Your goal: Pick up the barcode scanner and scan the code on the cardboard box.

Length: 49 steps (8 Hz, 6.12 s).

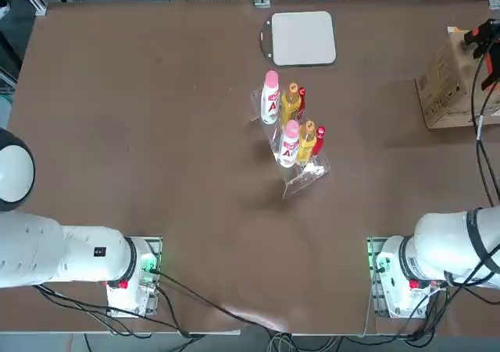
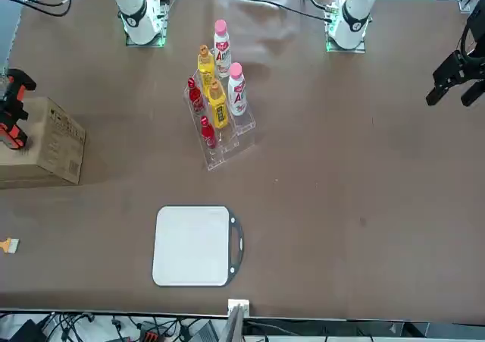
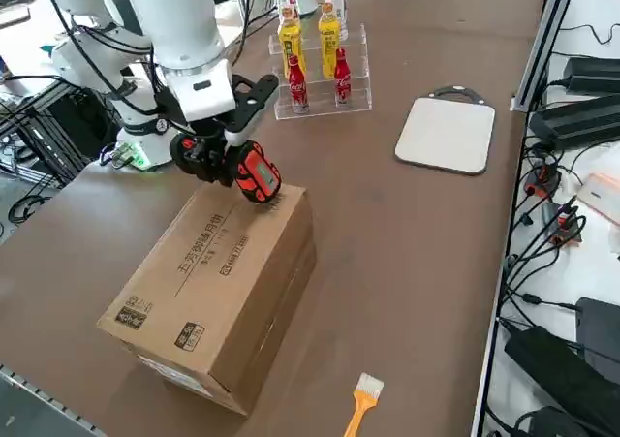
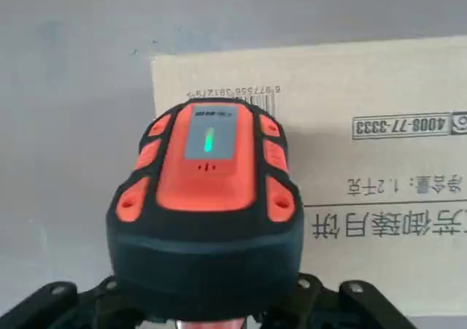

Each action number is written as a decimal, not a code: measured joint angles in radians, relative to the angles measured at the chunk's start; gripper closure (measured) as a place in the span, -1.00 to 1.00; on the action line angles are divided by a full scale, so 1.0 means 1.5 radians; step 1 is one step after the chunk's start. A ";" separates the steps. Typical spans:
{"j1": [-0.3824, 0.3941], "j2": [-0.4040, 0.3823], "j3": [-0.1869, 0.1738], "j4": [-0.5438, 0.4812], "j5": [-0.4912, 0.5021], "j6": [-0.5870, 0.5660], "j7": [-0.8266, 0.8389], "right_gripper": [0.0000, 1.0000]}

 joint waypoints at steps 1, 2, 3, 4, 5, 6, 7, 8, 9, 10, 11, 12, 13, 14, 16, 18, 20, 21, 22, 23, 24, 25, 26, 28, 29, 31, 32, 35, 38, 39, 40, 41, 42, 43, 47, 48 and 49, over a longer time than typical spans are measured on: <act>0.000 0.001 0.000 0.001 0.000 0.000 0.000 0.19; 0.000 0.001 0.000 0.003 -0.001 0.001 0.000 0.19; 0.000 0.001 0.001 0.003 -0.001 0.001 0.000 0.19; 0.001 0.001 0.001 0.004 -0.002 0.004 0.000 0.19; 0.001 0.001 0.002 0.004 -0.003 0.009 0.000 0.19; 0.001 0.001 0.002 0.004 -0.003 0.013 0.000 0.19; 0.001 0.002 0.002 0.005 -0.005 0.015 0.000 0.19; 0.001 0.003 0.002 0.005 -0.006 0.016 0.000 0.19; 0.001 0.003 0.002 0.005 -0.006 0.016 0.000 0.19; 0.001 0.003 0.002 0.005 -0.006 0.016 0.000 0.19; 0.001 0.003 0.003 0.005 -0.006 0.016 0.000 0.19; 0.001 0.003 0.003 0.005 -0.006 0.016 0.000 0.19; 0.002 0.003 0.005 0.006 -0.006 0.016 0.000 0.19; 0.006 0.003 0.008 0.006 -0.006 0.013 0.000 0.19; 0.038 -0.003 0.012 0.007 -0.006 -0.015 0.032 0.19; 0.106 -0.024 0.015 -0.001 -0.006 -0.031 0.108 0.19; 0.176 -0.041 0.018 -0.054 -0.006 0.015 0.196 0.19; 0.212 -0.042 0.019 -0.099 -0.006 0.076 0.240 0.19; 0.249 -0.040 0.020 -0.150 -0.006 0.145 0.283 0.19; 0.283 -0.036 0.020 -0.198 -0.006 0.207 0.324 0.19; 0.312 -0.025 0.020 -0.241 -0.006 0.265 0.360 0.19; 0.334 -0.002 0.021 -0.272 -0.006 0.308 0.383 0.19; 0.347 0.030 0.021 -0.286 -0.006 0.329 0.394 0.19; 0.360 0.095 0.020 -0.288 -0.006 0.361 0.395 0.19; 0.369 0.121 0.020 -0.288 -0.006 0.381 0.395 0.19; 0.378 0.144 0.020 -0.285 -0.006 0.395 0.395 0.19; 0.378 0.144 0.019 -0.285 -0.006 0.396 0.395 0.19; 0.378 0.148 0.016 -0.284 -0.006 0.410 0.395 0.16; 0.378 0.151 0.015 -0.283 -0.006 0.413 0.395 -0.33; 0.378 0.150 0.015 -0.281 -0.006 0.413 0.395 -0.44; 0.378 0.146 0.015 -0.277 -0.006 0.412 0.395 -0.75; 0.378 0.131 0.015 -0.270 -0.006 0.400 0.395 -1.00; 0.378 0.098 0.015 -0.260 -0.006 0.366 0.396 -1.00; 0.378 0.050 0.014 -0.243 -0.005 0.318 0.403 -1.00; 0.373 -0.094 0.000 -0.042 -0.005 -0.015 0.426 -1.00; 0.367 -0.094 -0.004 0.029 -0.005 -0.083 0.426 -1.00; 0.359 -0.092 -0.005 0.085 -0.004 -0.132 0.426 -1.00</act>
